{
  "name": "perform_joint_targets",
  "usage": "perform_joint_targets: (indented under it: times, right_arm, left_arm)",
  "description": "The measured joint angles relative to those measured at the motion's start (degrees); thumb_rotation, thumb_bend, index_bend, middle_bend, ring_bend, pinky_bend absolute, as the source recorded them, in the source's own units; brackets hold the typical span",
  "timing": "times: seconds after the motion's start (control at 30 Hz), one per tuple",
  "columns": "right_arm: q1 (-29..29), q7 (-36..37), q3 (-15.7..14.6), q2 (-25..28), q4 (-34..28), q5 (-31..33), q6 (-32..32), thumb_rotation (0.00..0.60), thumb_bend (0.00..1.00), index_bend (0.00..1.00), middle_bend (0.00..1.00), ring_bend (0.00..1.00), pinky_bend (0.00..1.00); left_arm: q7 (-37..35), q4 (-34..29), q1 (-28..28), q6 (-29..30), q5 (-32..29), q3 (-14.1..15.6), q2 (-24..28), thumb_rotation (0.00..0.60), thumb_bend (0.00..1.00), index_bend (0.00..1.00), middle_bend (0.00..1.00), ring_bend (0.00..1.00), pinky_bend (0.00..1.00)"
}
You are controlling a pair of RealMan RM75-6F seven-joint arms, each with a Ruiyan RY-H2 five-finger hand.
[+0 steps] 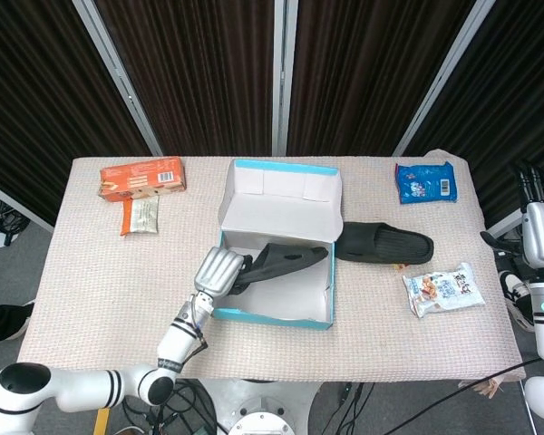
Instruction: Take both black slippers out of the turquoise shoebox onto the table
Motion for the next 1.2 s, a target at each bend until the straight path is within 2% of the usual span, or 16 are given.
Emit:
perform_joint_targets:
  times: [0.1, 0.2, 0.37, 0.67, 0.73, 0.87, 1.03, 1.2]
  right_arm:
    - [-0.2, 0.2, 0.0, 0.1, -0.1, 0.0, 0.2, 0.6, 0.0, 0.0, 0.0, 0.0, 0.0]
    - [-0.4, 0.3, 0.0, 0.1, 0.0, 0.0, 0.3, 0.6, 0.0, 0.0, 0.0, 0.0, 0.0]
    - [-0.6, 0.7, -0.1, 0.2, 0.1, -0.2, 0.5, 0.6, 0.0, 0.0, 0.0, 0.0, 0.0]
    - [-0.9, 1.6, -0.5, 0.6, 0.0, -1.1, 0.3, 0.6, 0.0, 0.0, 0.0, 0.0, 0.0]
    - [-1.1, 2.1, -0.8, 0.9, 0.0, -1.6, 0.2, 0.6, 0.0, 0.0, 0.0, 0.0, 0.0]
    - [-1.5, 2.9, -1.3, 1.3, 0.0, -2.5, 0.3, 0.6, 0.0, 0.0, 0.0, 0.0, 0.0]
    - [-2.4, 3.9, -2.1, 1.5, -0.1, -4.0, 1.2, 0.6, 0.0, 0.0, 0.0, 0.0, 0.0]
    - [-3.2, 4.3, -2.7, 2.1, -0.3, -5.0, 2.3, 0.6, 0.0, 0.0, 0.0, 0.0, 0.0]
  left_arm:
    - [3.0, -3.9, 0.0, -1.1, -5.7, -2.1, 0.4, 0.6, 0.52, 0.62, 0.74, 0.78, 0.9]
    - [3.8, -5.8, 0.1, -1.2, -6.5, -2.6, 1.0, 0.6, 0.52, 0.62, 0.75, 0.78, 0.9]
    - [0.2, -8.7, 1.2, 0.6, -2.3, -2.8, 3.2, 0.6, 0.51, 0.62, 0.75, 0.78, 0.89]
    - [-9.1, -15.2, 6.1, 7.6, 2.8, -6.2, 13.2, 0.6, 0.51, 0.62, 0.74, 0.77, 0.89]
    - [-9.6, -14.5, 8.1, 10.5, 3.1, -6.7, 15.7, 0.6, 0.51, 0.62, 0.74, 0.76, 0.89]
    - [-8.6, -10.4, 10.0, 12.9, 2.5, -6.7, 17.0, 0.6, 0.51, 0.62, 0.72, 0.73, 0.87]
    - [-4.6, -2.0, 12.7, 13.8, 0.4, -3.9, 17.0, 0.6, 0.51, 0.62, 0.72, 0.72, 0.86]
    - [-3.4, 4.4, 15.5, 14.8, -1.5, -1.5, 15.0, 0.6, 0.51, 0.62, 0.71, 0.71, 0.86]
